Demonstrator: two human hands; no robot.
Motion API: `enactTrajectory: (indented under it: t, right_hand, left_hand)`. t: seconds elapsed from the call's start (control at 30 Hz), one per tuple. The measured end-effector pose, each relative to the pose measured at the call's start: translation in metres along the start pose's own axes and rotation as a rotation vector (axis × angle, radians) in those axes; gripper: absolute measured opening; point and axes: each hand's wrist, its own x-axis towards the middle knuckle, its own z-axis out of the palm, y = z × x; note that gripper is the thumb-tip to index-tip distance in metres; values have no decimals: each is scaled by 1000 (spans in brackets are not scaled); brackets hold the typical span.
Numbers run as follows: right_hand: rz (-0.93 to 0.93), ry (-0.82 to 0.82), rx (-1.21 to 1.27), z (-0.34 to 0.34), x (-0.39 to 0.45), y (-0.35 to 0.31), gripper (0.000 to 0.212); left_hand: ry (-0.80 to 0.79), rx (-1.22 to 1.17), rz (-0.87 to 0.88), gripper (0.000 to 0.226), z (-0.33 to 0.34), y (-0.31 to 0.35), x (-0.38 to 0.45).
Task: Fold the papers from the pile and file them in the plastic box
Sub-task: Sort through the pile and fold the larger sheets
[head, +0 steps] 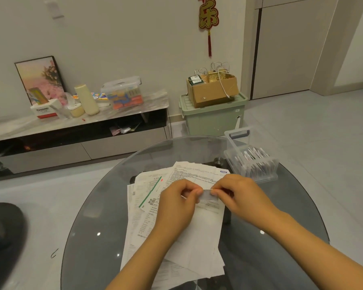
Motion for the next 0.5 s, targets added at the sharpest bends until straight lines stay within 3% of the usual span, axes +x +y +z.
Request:
enactTrajectory:
  t: [0.23,0.5]
  right_hand:
    - [70,12,74,-32,10,12,13]
    - [246,170,191,-59,19,30,6]
  left_hand:
    - [-70,-47,-9,12,13,30,28]
    - [-190,-110,79,9,27,60,73]
